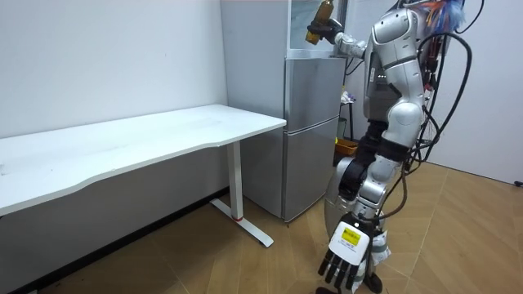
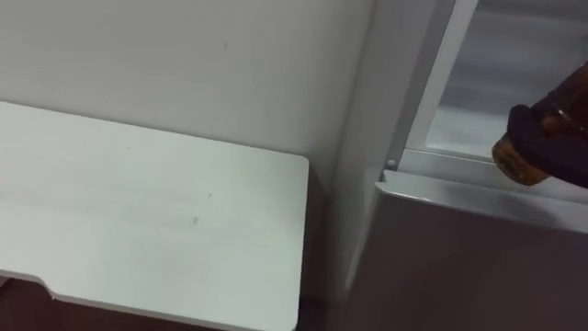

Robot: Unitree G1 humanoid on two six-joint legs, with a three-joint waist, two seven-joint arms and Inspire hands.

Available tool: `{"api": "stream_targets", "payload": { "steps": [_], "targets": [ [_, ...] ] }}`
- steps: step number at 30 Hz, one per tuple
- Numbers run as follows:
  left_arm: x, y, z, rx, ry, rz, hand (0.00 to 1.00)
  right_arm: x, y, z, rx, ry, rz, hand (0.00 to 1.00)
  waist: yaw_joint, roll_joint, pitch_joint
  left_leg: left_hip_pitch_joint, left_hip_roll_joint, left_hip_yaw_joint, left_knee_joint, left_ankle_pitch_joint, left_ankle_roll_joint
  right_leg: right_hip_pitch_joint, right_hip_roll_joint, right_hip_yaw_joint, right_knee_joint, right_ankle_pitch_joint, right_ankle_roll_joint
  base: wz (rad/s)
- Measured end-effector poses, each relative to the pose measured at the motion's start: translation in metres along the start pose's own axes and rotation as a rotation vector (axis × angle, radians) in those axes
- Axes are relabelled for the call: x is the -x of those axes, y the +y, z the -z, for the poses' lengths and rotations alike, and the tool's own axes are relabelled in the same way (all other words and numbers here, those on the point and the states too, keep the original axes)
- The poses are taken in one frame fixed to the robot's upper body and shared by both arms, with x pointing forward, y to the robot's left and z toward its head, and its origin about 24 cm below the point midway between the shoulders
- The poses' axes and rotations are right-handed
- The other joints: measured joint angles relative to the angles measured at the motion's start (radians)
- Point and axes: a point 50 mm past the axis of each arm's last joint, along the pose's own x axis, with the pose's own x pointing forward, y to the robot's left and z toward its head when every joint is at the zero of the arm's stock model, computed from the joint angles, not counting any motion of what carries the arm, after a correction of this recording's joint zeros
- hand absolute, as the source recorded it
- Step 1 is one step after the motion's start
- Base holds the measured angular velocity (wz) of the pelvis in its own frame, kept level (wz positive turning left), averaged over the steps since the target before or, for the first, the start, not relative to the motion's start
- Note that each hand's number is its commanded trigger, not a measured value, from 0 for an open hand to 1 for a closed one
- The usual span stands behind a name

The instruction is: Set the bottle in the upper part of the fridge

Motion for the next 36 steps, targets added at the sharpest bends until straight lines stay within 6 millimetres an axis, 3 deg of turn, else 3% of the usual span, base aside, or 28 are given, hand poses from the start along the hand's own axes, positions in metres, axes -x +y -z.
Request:
{"api": "stream_targets", "payload": {
  "steps": [9, 13, 17, 21, 25, 36],
  "targets": [
    [-0.001, 0.003, -0.007, -0.013, -0.018, 0.004, 0.00, -0.014, -0.002, 0.019, 0.025, 0.097, 0.113, 1.00, 0.002, 0.004, -0.0034, -0.052, -0.005, -0.048, 0.038, -0.001, 0.002, -0.007, -0.005, -0.046, 0.000, -0.003, 0.004, 0.17],
    [-0.001, 0.010, -0.019, -0.018, -0.062, -0.017, 0.00, -0.022, -0.001, 0.024, 0.031, 0.145, 0.161, 1.00, 0.003, 0.002, -0.0141, -0.094, -0.004, -0.063, 0.062, 0.000, 0.002, -0.037, -0.006, -0.067, 0.009, -0.002, 0.003, 0.15],
    [-0.002, 0.017, -0.025, -0.026, -0.087, -0.037, 0.00, -0.034, 0.008, 0.015, 0.043, 0.137, 0.191, 1.00, 0.006, -0.002, -0.0140, -0.120, -0.002, -0.064, 0.071, 0.004, 0.001, -0.063, -0.004, -0.067, 0.019, 0.001, -0.002, 0.00],
    [-0.004, 0.030, -0.031, -0.054, -0.102, -0.066, 0.00, -0.041, 0.021, 0.017, 0.099, 0.149, 0.192, 1.00, 0.006, -0.019, -0.0146, -0.144, 0.000, -0.074, 0.079, 0.005, 0.000, -0.078, -0.001, -0.069, 0.018, 0.005, -0.009, 0.01],
    [-0.005, 0.031, -0.036, -0.097, -0.118, -0.063, 0.00, -0.044, 0.023, 0.018, 0.125, 0.155, 0.209, 1.00, 0.015, -0.013, -0.0075, -0.169, 0.013, -0.085, 0.122, -0.009, 0.001, -0.078, 0.004, -0.075, 0.019, 0.006, -0.010, 0.06],
    [-0.005, 0.027, -0.035, -0.120, -0.108, -0.048, 0.00, -0.058, 0.022, 0.012, 0.179, 0.148, 0.249, 1.00, 0.046, -0.006, -0.0078, -0.235, 0.018, -0.092, 0.161, -0.009, -0.002, -0.129, 0.011, -0.089, 0.034, 0.013, -0.020, 0.02]
  ]
}}
